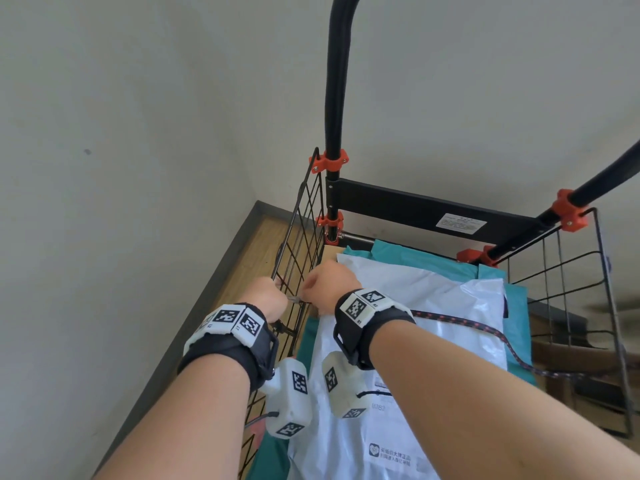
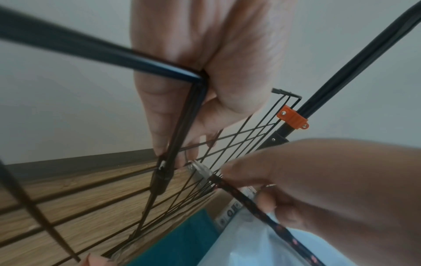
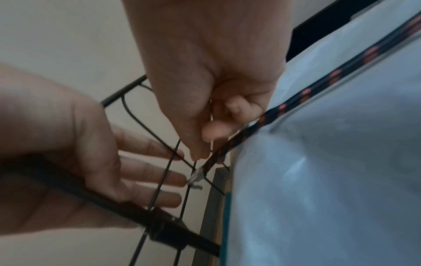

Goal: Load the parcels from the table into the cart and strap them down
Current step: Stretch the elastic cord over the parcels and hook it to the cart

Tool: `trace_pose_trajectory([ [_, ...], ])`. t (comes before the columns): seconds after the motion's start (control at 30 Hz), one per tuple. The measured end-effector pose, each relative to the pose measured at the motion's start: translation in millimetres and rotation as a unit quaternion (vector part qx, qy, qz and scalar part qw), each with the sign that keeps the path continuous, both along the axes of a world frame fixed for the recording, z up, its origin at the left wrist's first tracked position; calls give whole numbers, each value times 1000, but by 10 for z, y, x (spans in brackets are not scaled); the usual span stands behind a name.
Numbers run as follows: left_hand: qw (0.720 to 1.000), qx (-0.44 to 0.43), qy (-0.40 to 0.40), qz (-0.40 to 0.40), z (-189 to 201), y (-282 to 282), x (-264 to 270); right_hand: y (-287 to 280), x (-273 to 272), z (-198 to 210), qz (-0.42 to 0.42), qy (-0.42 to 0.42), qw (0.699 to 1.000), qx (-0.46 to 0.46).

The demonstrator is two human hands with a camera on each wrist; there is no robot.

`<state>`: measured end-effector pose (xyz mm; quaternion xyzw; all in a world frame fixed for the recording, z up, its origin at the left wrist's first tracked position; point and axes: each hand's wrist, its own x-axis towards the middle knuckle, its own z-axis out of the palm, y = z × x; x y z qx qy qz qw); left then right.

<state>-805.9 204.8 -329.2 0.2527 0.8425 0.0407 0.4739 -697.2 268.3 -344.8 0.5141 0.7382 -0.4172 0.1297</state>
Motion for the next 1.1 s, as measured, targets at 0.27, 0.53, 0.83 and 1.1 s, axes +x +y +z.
trace_pose_trajectory([
  [0.27, 990, -46, 129, -26, 138, 109, 173, 103, 1117, 588, -122, 55, 986, 95],
  [0.53, 921, 268, 269, 91, 797, 251, 1199, 108, 2728, 1151, -342, 11, 902, 262],
  [0.83, 955, 295, -4, -27, 636, 278, 2382, -118, 3723, 883, -49, -254, 965, 50],
  [1.1, 960, 158, -205, -110, 506, 3, 3057, -218, 3706, 813, 32, -232, 965, 118],
])
